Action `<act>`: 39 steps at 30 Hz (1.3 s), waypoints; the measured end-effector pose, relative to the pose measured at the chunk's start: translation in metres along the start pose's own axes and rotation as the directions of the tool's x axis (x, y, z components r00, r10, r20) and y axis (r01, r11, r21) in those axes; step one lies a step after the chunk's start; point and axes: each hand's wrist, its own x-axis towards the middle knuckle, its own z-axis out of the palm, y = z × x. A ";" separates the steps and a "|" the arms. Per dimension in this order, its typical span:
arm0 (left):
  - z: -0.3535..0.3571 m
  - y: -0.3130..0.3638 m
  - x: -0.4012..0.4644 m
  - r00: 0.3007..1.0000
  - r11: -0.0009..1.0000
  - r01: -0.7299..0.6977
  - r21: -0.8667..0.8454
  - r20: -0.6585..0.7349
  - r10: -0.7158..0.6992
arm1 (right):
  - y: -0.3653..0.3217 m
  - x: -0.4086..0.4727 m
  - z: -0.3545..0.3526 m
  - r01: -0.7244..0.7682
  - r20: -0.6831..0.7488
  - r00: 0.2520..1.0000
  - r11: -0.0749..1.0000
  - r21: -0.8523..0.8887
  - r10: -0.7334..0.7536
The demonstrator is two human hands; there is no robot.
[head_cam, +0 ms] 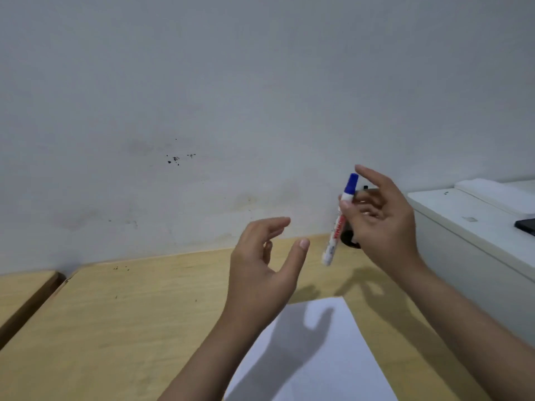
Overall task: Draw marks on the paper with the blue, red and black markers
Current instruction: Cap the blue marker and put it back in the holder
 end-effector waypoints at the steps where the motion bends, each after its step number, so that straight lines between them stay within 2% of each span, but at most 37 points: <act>1: 0.012 -0.004 0.010 1.000 1.000 -0.004 0.024 0.031 0.003 | 0.013 0.018 -0.008 -0.046 -0.062 0.997 0.999 -0.015 0.045; 6: 0.083 -0.035 0.071 0.988 0.983 -0.092 0.161 0.136 0.071 | 0.082 0.087 -0.041 -0.180 -0.277 0.954 0.957 -0.227 0.114; 10: 0.139 -0.066 0.110 0.971 0.956 -0.088 0.281 0.237 0.019 | 0.131 0.109 -0.051 -0.276 -0.304 0.937 0.900 -0.337 0.174; 13: 0.173 -0.091 0.128 0.947 0.935 -0.084 0.345 0.320 -0.033 | 0.156 0.114 -0.055 -0.299 -0.253 0.945 0.860 -0.413 0.206; 15: 0.191 -0.108 0.139 0.934 0.918 -0.077 0.390 0.350 -0.071 | 0.168 0.115 -0.056 -0.341 -0.196 0.939 0.822 -0.457 0.281; 18: 0.209 -0.126 0.150 0.929 0.888 -0.043 0.457 0.346 -0.133 | 0.185 0.115 -0.056 -0.355 -0.087 0.925 0.765 -0.537 0.369; 21: 0.218 -0.136 0.157 0.943 0.890 -0.010 0.456 0.300 -0.143 | 0.199 0.117 -0.056 -0.295 -0.002 0.927 0.726 -0.621 0.375; 25: 0.218 -0.141 0.160 0.954 0.912 -0.001 0.409 0.273 -0.122 | 0.213 0.126 -0.059 -0.248 0.006 0.936 0.670 -0.699 0.352; 31: 0.218 -0.138 0.159 0.962 0.934 0.018 0.358 0.248 -0.113 | 0.219 0.139 -0.054 -0.234 0.016 0.897 0.505 -0.831 0.441; 34: 0.216 -0.136 0.157 0.966 0.944 0.035 0.329 0.232 -0.117 | 0.212 0.146 -0.052 -0.244 0.017 0.899 0.533 -0.810 0.438; 37: 0.218 -0.138 0.156 0.959 0.925 0.034 0.377 0.249 -0.136 | 0.199 0.152 -0.050 -0.276 0.053 0.898 0.654 -0.705 0.436; 39: 0.218 -0.139 0.156 0.952 0.909 0.042 0.415 0.259 -0.162 | 0.189 0.155 -0.048 -0.239 0.085 0.923 0.732 -0.638 0.376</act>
